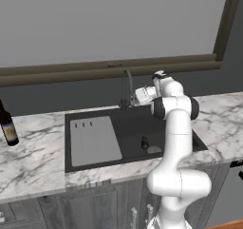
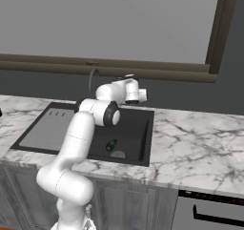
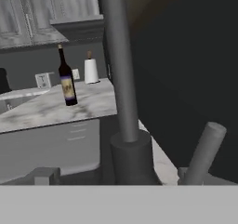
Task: Turn on the sink faucet. Then move the eggplant from the counter to the sink. Turn off the sink. Move the vegetable from the sink to the pot next to the stove. Finally move the pot to the rear left burner.
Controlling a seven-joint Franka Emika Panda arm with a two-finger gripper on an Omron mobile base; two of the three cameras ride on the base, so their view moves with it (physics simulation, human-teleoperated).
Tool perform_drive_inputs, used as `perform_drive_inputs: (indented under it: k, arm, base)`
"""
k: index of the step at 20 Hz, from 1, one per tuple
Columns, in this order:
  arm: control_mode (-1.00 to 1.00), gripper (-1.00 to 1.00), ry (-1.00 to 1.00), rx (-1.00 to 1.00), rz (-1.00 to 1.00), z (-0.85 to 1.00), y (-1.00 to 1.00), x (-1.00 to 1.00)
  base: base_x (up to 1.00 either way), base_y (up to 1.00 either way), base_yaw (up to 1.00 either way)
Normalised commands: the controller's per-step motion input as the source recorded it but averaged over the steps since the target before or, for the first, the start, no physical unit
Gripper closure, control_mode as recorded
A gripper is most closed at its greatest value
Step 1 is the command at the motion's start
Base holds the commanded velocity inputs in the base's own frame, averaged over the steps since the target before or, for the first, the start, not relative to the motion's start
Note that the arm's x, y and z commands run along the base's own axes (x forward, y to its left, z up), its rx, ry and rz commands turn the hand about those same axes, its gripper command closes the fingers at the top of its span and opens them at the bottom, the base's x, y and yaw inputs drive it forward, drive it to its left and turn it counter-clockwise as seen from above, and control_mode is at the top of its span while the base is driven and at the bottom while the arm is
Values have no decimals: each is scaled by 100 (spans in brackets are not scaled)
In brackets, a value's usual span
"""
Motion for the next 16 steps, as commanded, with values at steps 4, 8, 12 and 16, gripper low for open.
perform_drive_inputs:
  k: [4, 8, 12, 16]
  arm:
    - [-100, -100, -3, 0, 0, 0, -38, 0]
    - [-100, -100, -6, 1, 0, 0, -48, -1]
    - [-100, -100, -9, 3, 0, 4, -36, -34]
    - [-100, -100, -9, 2, -6, 34, -3, -73]
  base:
    - [0, 0, 0]
    - [0, 0, 0]
    - [0, 0, 0]
    - [0, 0, 0]
